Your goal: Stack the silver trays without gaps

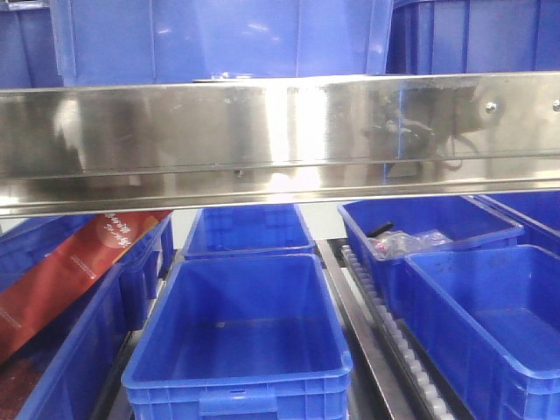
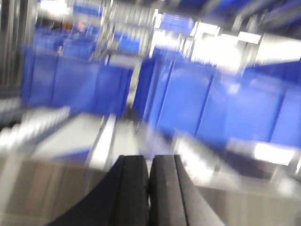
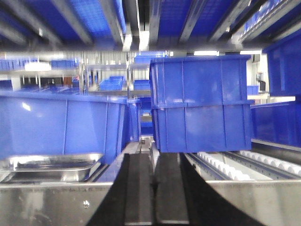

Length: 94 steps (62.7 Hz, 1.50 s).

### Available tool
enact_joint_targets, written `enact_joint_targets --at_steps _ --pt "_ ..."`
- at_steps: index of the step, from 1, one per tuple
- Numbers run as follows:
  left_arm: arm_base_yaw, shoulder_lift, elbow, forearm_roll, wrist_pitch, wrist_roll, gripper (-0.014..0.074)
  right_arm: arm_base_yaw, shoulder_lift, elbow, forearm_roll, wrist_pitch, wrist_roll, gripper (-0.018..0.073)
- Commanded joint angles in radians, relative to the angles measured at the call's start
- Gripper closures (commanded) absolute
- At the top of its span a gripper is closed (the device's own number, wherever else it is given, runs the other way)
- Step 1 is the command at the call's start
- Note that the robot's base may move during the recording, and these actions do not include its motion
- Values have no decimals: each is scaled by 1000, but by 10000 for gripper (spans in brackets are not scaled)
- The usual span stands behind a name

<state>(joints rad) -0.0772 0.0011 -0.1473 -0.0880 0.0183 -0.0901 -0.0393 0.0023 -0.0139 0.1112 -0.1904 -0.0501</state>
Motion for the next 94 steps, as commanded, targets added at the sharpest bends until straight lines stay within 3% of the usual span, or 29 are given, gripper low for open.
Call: enact_joint_targets --at_steps 1,12,16,27,37,51,59,71,86,94 --pt "0 -1 -113 -10 41 -8 603 2 -2 -90 19 106 5 638" --pt "0 66 -425 69 514 23 603 2 4 -383 -36 522 5 638" --pt "0 133 -514 74 635 56 604 2 47 -478 -66 643 5 638" --pt "0 352 -746 74 803 63 614 2 283 -715 -80 931 5 638" --pt "0 604 -929 76 950 67 614 2 525 -912 -62 1099 5 638" --pt "0 895 -1093 17 966 65 614 2 868 -1158 -44 1235 5 638" --pt "-10 1040 -1146 1 962 65 614 2 1058 -1234 -10 1239 5 638" --pt "-160 1239 -1220 23 885 49 614 2 1288 -1346 80 1184 5 638" --pt "-388 1557 -1471 254 916 -190 614 64 1571 -1614 109 1188 -5 638" --pt "-454 1727 -1634 283 974 -263 614 120 1689 -1764 104 1192 -17 638"
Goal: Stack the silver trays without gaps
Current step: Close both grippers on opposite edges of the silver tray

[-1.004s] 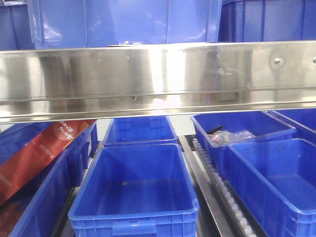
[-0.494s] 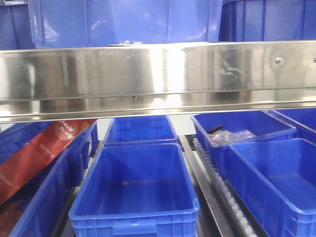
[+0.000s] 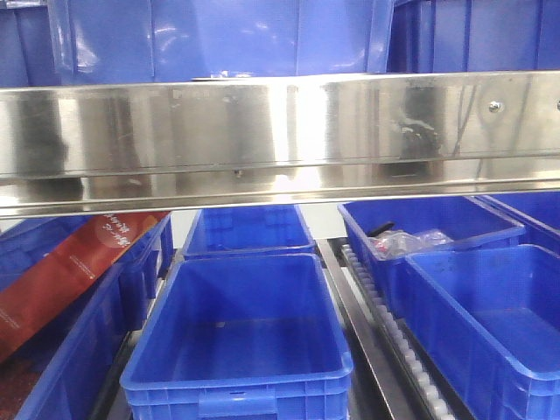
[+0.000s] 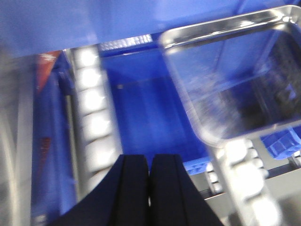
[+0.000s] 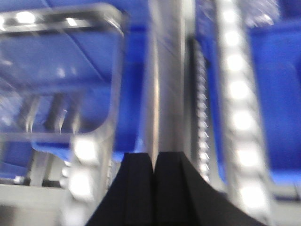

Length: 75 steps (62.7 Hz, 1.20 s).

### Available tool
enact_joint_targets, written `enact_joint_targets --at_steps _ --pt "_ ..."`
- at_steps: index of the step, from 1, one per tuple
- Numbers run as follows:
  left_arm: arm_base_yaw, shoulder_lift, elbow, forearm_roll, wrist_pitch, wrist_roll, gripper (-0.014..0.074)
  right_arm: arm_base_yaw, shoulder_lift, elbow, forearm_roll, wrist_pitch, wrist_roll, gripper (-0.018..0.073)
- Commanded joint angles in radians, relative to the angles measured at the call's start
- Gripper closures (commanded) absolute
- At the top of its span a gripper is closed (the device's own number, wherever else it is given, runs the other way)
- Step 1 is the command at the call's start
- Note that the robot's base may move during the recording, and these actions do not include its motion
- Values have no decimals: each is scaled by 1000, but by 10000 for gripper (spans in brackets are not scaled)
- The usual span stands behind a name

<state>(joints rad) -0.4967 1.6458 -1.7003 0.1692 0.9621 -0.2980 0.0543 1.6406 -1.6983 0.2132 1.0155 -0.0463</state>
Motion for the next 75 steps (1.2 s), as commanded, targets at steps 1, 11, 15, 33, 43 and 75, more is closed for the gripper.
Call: enact_joint_targets --at_steps 1,11,15,33,43,75 --pt "-40 97 -106 26 35 -63 614 34 68 -102 0 -14 -28 638" --pt "-70 228 -255 60 62 -121 614 60 178 -223 -10 4 -35 638" --pt "-73 259 -291 65 62 -139 614 65 212 -233 -12 -2 -35 636" --pt "-74 320 -301 71 62 -155 614 69 290 -235 2 9 -35 636" --pt "-74 332 -301 71 55 -155 613 69 296 -235 17 8 -35 493" --pt "-74 357 -301 66 37 -155 208 69 348 -235 69 -32 -35 272"
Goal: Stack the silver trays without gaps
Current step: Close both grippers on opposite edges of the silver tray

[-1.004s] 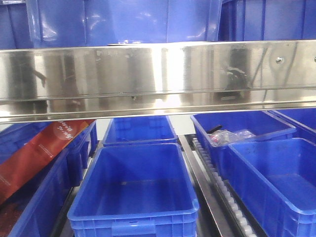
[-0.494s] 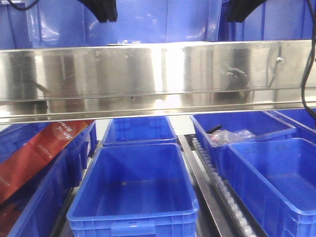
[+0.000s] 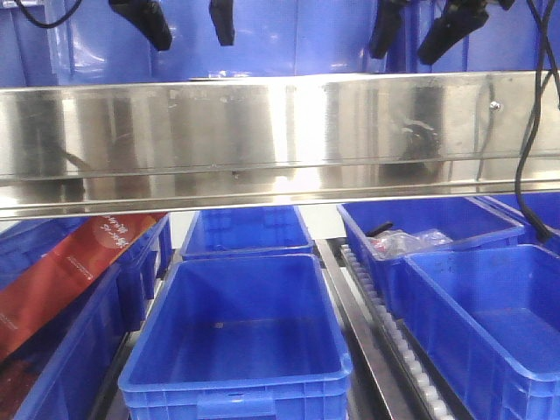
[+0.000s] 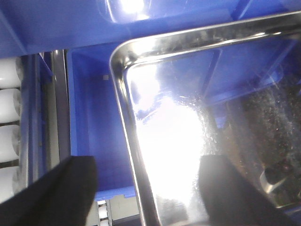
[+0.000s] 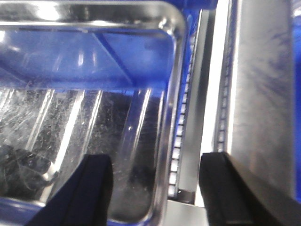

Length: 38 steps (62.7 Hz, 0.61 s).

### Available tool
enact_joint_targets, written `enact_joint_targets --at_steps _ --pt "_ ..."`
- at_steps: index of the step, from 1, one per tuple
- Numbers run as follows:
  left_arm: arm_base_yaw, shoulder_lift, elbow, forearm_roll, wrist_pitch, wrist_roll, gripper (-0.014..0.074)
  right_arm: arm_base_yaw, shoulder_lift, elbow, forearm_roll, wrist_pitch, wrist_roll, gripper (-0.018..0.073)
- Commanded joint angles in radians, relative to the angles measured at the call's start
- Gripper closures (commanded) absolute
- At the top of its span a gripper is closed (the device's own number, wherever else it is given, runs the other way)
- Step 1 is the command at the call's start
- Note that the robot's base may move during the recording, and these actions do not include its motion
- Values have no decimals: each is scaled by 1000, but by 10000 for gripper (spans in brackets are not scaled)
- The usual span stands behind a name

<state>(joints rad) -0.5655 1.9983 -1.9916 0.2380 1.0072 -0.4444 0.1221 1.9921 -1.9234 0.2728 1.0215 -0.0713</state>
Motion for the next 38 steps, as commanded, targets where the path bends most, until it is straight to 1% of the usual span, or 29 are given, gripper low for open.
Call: enact_joint_targets --at_steps 1,6,14,33,38 --pt "-5 6 -10 -2 -8 -9 208 2 -3 -10 10 -42 -10 272" --pt "-5 16 -10 -2 -6 -9 208 2 -2 -10 10 -56 -10 272" --pt "-5 37 -10 -5 15 -36 208 2 3 -10 10 -67 -10 272" --pt "-5 59 -10 -6 21 -40 208 2 21 -10 10 -113 -10 272" --pt "-5 59 -10 3 19 -68 208 2 32 -10 10 -125 -10 272"
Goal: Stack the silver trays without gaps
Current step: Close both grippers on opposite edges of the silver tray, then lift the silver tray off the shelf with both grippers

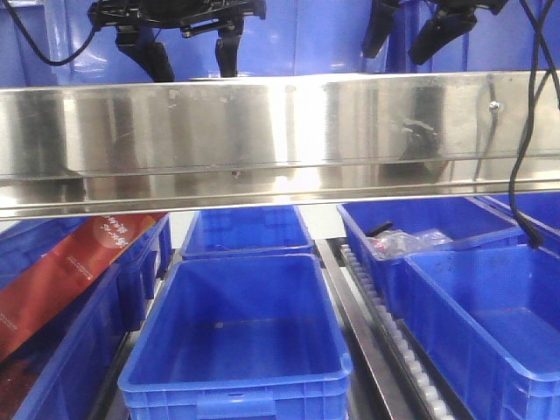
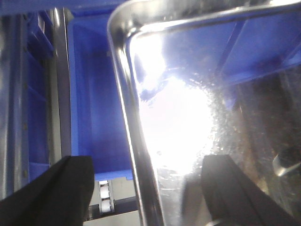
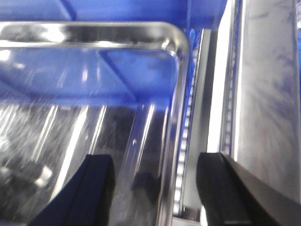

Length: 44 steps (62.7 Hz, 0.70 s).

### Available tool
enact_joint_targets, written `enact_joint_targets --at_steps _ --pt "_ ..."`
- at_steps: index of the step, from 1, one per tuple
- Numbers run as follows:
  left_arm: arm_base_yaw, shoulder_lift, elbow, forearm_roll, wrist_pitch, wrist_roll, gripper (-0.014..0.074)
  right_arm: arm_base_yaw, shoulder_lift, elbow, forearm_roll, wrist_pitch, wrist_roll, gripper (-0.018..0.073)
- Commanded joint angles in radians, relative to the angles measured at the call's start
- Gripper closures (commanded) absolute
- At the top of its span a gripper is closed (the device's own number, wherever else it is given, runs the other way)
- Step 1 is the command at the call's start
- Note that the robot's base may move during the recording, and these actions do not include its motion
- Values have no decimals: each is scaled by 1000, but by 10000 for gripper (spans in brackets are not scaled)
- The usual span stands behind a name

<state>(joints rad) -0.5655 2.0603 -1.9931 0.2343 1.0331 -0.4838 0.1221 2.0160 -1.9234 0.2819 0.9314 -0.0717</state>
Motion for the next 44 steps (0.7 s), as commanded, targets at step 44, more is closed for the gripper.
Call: enact_joint_targets --at_steps 44 --pt "14 33 -9 31 -28 -52 208 2 58 -10 1 -49 -27 272"
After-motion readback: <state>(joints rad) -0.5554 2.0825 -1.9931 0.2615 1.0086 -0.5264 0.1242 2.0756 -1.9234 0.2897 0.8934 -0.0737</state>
